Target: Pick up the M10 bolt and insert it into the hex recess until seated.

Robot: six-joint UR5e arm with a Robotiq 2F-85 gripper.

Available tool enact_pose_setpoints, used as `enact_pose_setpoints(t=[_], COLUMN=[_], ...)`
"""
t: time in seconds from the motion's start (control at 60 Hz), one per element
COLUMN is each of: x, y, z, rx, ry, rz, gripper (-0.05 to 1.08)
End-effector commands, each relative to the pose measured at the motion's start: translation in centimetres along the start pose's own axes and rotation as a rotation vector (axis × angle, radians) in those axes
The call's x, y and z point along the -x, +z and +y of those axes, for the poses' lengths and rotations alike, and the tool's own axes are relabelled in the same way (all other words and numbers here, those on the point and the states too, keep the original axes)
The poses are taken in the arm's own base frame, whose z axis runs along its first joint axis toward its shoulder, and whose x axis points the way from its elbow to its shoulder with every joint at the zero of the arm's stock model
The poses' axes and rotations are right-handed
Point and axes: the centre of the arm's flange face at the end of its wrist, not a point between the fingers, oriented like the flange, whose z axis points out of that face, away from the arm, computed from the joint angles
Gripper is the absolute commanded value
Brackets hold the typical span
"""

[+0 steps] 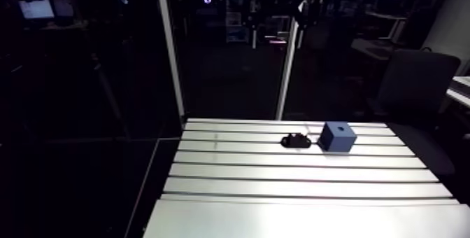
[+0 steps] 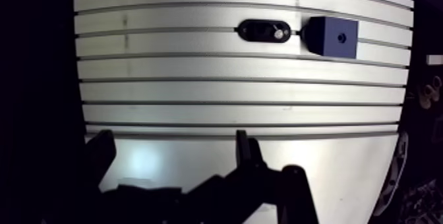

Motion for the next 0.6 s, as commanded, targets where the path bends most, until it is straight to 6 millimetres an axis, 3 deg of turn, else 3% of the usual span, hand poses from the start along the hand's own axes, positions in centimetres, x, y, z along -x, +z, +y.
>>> enact_pose_setpoints(t=[0.017,0.25,0.383,0.6], x=[-0.3,-0.4,-0.7,-0.8], y=[0.6,1.4,3.2,6.0], z=[1.7,2.9,5.2,6.8], rx=[0.002,0.005,0.006,0.023], ry=[-0.002,-0.032,0.0,-0.003], rz=[0.006,0.0,0.025,0.122], gripper=[0.01,0.01,0.01,0.01])
